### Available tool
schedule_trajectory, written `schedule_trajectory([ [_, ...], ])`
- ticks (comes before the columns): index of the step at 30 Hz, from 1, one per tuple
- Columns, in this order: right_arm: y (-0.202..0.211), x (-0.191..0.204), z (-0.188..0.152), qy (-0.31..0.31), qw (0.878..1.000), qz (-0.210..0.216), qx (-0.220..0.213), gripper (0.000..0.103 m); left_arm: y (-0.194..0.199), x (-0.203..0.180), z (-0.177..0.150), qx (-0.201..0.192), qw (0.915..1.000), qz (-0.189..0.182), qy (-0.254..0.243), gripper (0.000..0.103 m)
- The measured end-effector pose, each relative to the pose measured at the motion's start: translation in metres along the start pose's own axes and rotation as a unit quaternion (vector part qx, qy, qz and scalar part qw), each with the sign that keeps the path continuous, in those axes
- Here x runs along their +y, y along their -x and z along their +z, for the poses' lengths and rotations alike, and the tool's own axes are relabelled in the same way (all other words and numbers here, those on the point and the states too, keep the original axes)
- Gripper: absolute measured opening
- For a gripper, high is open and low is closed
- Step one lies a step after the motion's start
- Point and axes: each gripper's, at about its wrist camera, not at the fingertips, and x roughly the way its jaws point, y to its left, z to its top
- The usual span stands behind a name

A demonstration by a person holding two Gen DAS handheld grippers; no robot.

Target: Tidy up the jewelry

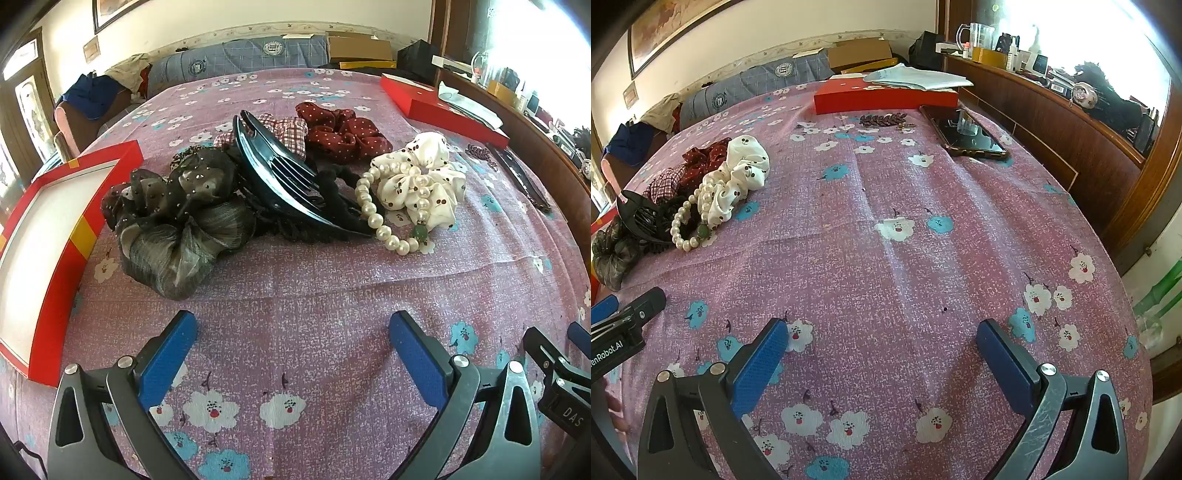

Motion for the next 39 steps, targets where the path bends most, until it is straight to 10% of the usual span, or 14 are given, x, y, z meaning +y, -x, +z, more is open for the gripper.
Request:
schedule_trajectory([
  [17,0.001,-0.001,0.001,-0.002,1.0,-0.001,0.0,0.103,0.006,0.015,0.007,0.07,0.9975,0.0,-0.007,0.103],
  [39,0.051,0.004,0.015,-0.012,1.0,0.001,0.017,0.103,0.176,0.059,0.016,-0.114,0.9921,0.039,0.034,0.103],
])
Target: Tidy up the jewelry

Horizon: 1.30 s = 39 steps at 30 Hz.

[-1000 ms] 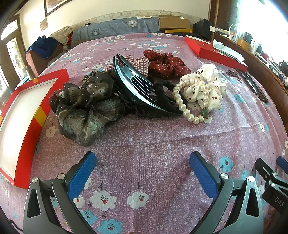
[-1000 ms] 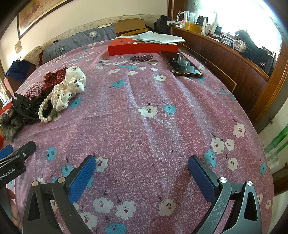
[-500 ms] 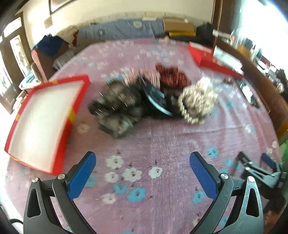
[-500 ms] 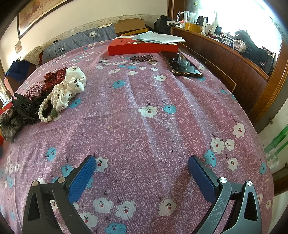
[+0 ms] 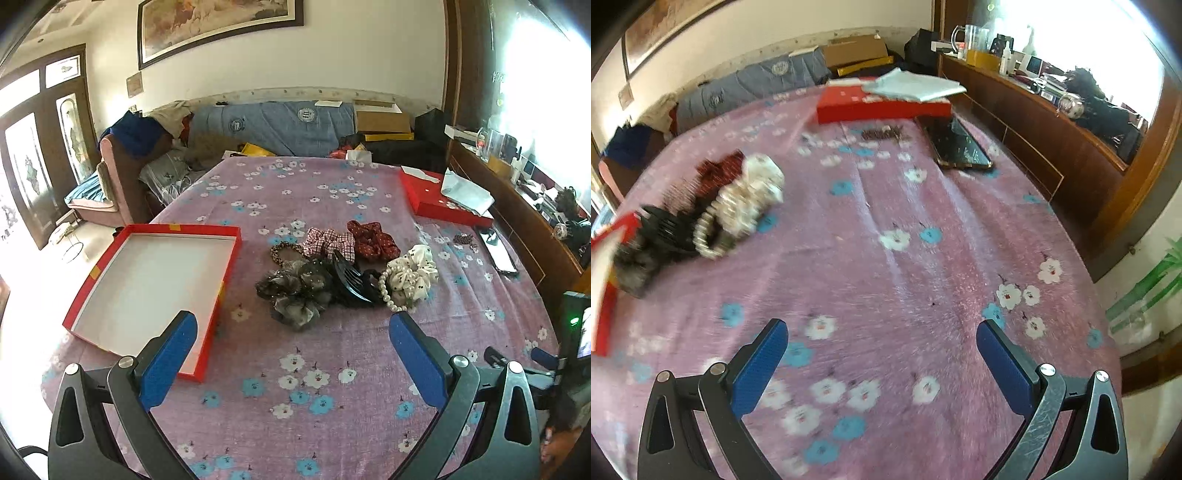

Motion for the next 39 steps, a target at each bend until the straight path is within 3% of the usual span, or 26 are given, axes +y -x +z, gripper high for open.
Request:
schedule_trajectory([
  [4,0.045,0.008,-0.003,-0.042,0.998,0.042,-0.017,0.103,0.012,0.006,0.002,-0.011,0.9999,0.0,0.004,0.103],
  [9,0.081,0.024,-0.022,-0.042,0.998,0.048,-0.021,0.103,0.029,0.013,0.006,-0.019,0.9998,0.0,0.007,0.103],
  [18,0.115,0.038,-0.054,-0.011,0.999,0.029,-0.042,0.103,0.052,0.026,0.002,-0.029,0.9995,0.001,0.016,0.103],
  [24,0.122,0.049,-0.059,-0.007,0.996,0.075,-0.041,0.103,0.066,0.028,0.004,-0.052,0.9986,0.007,0.009,0.103],
  [27,0.12,0.056,-0.058,-0.004,0.996,0.086,-0.031,0.103,0.073,0.033,0.004,-0.06,0.9981,0.004,0.007,0.103],
  [30,0.128,0.063,-0.055,-0.002,0.996,0.075,-0.052,0.103,0.073,0.036,0.006,-0.057,0.9984,0.004,0.001,0.103],
  [39,0.133,0.069,-0.021,-0.015,0.995,0.049,-0.082,0.103,0.059,0.062,0.013,-0.013,0.9993,0.033,-0.013,0.103],
])
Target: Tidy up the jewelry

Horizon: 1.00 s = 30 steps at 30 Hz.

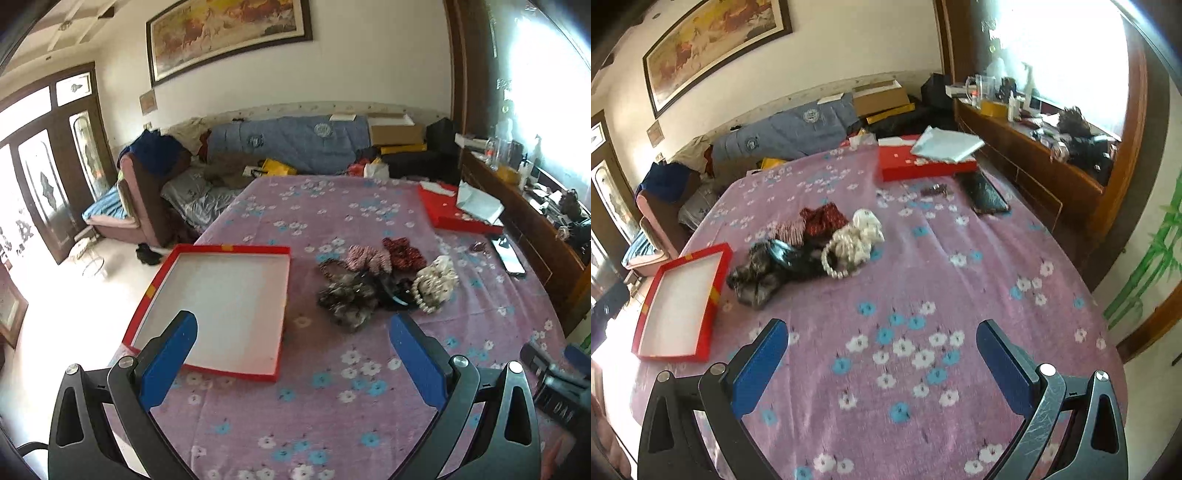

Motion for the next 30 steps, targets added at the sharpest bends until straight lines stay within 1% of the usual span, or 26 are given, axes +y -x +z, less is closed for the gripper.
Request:
schedule_trajectory([
  [3,0.001,0.012,0.015,0.012,1.0,-0.001,-0.015,0.103,-0.007,0.009,-0.001,0.019,0.9997,-0.007,0.014,0.103],
  [6,0.003,0.023,0.026,0.018,0.999,0.0,-0.027,0.103,-0.016,0.01,-0.004,0.037,0.9991,-0.017,0.015,0.103],
  [10,0.001,0.035,0.023,0.028,0.999,-0.002,-0.027,0.103,-0.026,0.005,-0.007,0.055,0.9981,-0.025,0.005,0.103],
  [13,-0.009,0.039,0.014,0.041,0.999,-0.008,-0.01,0.103,-0.032,0.0,-0.008,0.066,0.9974,-0.03,-0.001,0.103],
  [17,-0.018,0.031,0.011,0.029,1.0,-0.004,0.01,0.103,-0.039,-0.007,-0.009,0.076,0.9967,-0.029,-0.007,0.103],
  [25,-0.029,0.012,0.01,0.023,1.0,-0.005,0.018,0.103,-0.05,-0.028,-0.013,0.095,0.9948,-0.033,-0.017,0.103],
  [30,-0.039,0.0,0.009,0.021,0.999,-0.004,0.03,0.103,-0.059,-0.042,-0.017,0.116,0.9924,-0.036,-0.02,0.103],
])
